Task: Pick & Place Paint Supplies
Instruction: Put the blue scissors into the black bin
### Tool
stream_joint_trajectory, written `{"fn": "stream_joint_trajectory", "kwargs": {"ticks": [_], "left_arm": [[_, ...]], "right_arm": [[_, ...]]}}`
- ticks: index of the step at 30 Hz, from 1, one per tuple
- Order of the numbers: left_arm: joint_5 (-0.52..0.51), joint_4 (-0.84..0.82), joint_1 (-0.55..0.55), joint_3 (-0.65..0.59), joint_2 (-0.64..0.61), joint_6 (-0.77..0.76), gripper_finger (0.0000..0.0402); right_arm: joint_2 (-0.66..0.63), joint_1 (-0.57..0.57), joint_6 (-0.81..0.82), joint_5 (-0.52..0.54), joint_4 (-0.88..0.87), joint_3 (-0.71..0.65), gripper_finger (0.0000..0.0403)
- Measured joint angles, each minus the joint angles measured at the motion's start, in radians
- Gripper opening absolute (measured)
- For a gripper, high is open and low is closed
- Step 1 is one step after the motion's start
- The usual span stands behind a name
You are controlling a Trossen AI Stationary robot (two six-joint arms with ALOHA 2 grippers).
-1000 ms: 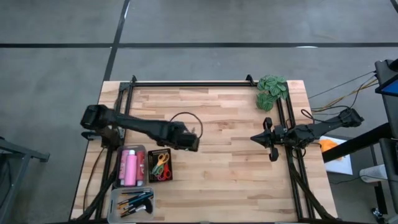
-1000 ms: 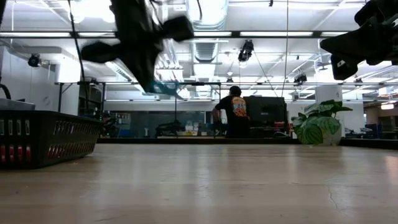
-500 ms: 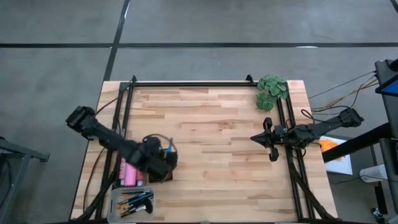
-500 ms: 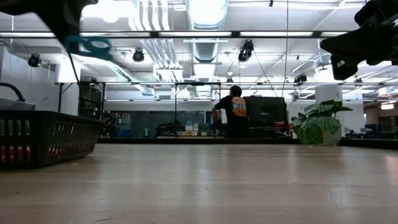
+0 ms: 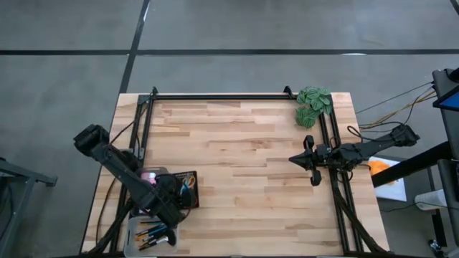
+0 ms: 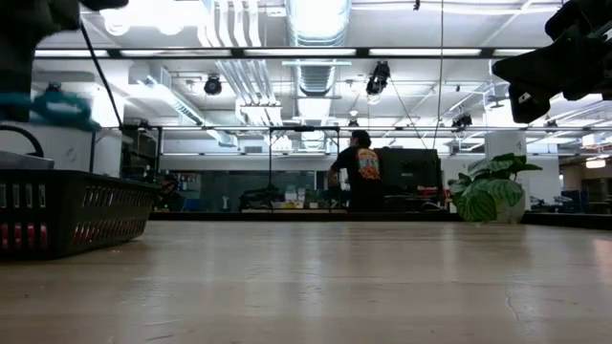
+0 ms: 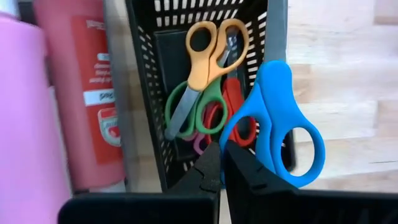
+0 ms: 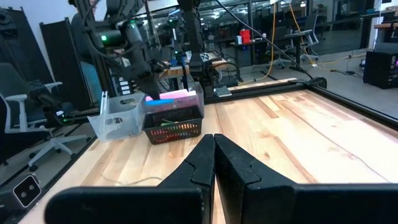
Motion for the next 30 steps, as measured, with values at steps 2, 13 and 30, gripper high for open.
{"fn": "stream_joint_trajectory", "kwargs": {"ticks": [2, 13, 30], "left_arm": [[0.001, 0.046, 0.001, -0.041, 0.0, 0.029, 0.0005], [0.005, 0.259, 0.004, -0.25, 0.0, 0.049, 0.0005], [0.012, 0.341, 0.005, -0.282, -0.004, 0.088, 0.0078]], "right_arm": [[0.0, 0.0, 0.0, 0.0, 0.0, 0.0, 0.0009], [0.0, 0.0, 0.0, 0.0, 0.0, 0.0, 0.0009], [0.0, 0.0, 0.0, 0.0, 0.0, 0.0, 0.0009]]}}
